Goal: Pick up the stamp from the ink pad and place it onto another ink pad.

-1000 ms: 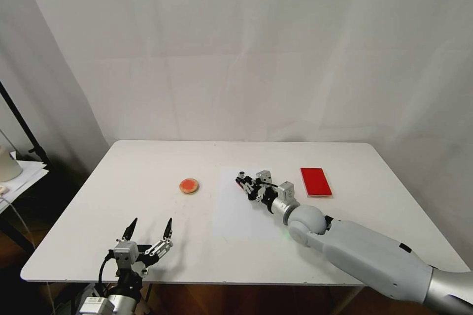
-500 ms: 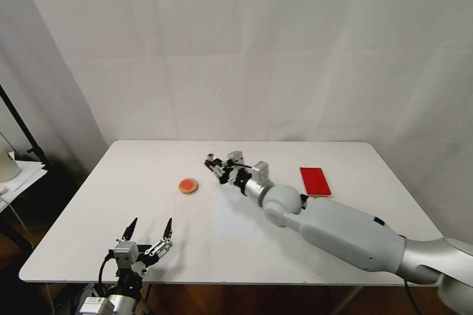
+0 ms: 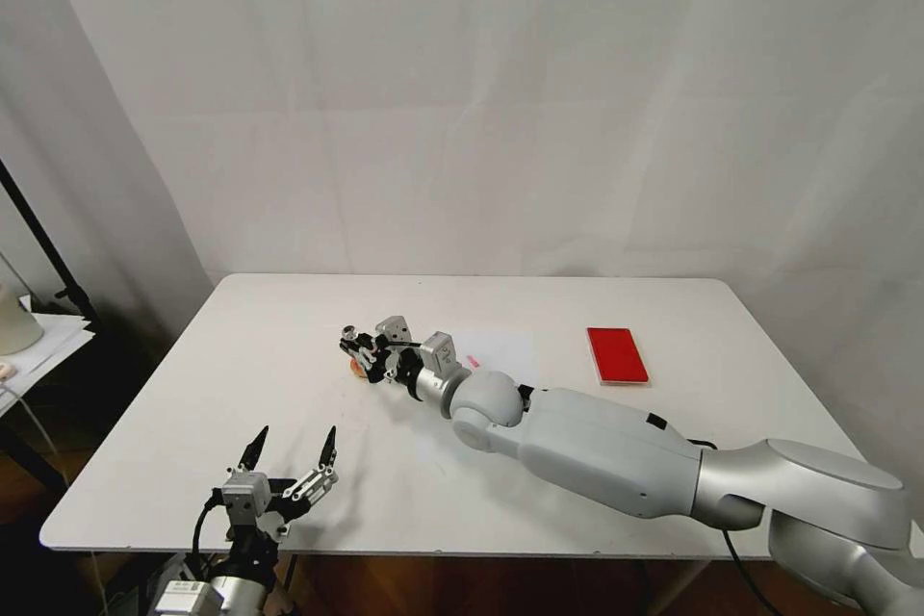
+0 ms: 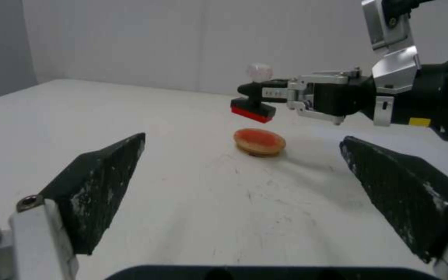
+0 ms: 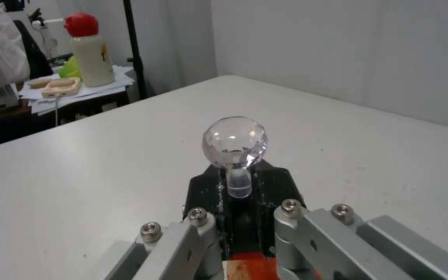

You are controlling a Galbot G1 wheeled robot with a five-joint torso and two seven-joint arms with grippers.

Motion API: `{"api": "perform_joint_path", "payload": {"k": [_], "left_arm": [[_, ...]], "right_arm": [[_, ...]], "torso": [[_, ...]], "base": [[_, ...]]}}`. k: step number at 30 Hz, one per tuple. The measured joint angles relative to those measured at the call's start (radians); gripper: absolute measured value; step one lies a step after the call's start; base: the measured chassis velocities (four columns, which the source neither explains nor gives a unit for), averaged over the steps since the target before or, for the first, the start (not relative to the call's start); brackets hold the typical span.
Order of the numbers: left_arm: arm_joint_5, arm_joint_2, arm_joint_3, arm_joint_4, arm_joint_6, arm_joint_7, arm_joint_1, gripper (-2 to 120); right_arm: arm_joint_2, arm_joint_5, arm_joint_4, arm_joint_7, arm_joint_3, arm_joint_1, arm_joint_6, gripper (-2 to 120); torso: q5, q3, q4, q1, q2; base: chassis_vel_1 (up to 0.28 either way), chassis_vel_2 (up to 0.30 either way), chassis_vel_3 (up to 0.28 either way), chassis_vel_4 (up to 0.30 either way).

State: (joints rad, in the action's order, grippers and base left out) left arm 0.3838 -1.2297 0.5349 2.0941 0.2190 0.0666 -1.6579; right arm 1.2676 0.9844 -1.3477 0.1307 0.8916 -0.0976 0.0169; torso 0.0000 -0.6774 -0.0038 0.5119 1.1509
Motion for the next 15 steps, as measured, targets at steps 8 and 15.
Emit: {"api": "perform_joint_path", "payload": {"k": [8,15], "left_arm": [[0.000,0.000,0.000,0.000,0.000,0.000,0.000,100],[0.000,0.000,0.000,0.000,0.000,0.000,0.000,100]], "right_arm": [[-0.008,-0.017,0.017,-0.004,-0.004,-0.019,0.006,8],[-0.009,-0.021,0.028,-0.007,-0.006,-0.029,0.013,8]], "torso": [[0.0001,0.000,0.0000,0.000,0.000],[0.0000,0.000,0.0000,0.000,0.000]], "base": [[0.000,0.000,0.000,0.000],[0.000,0.000,0.000,0.000]]}}
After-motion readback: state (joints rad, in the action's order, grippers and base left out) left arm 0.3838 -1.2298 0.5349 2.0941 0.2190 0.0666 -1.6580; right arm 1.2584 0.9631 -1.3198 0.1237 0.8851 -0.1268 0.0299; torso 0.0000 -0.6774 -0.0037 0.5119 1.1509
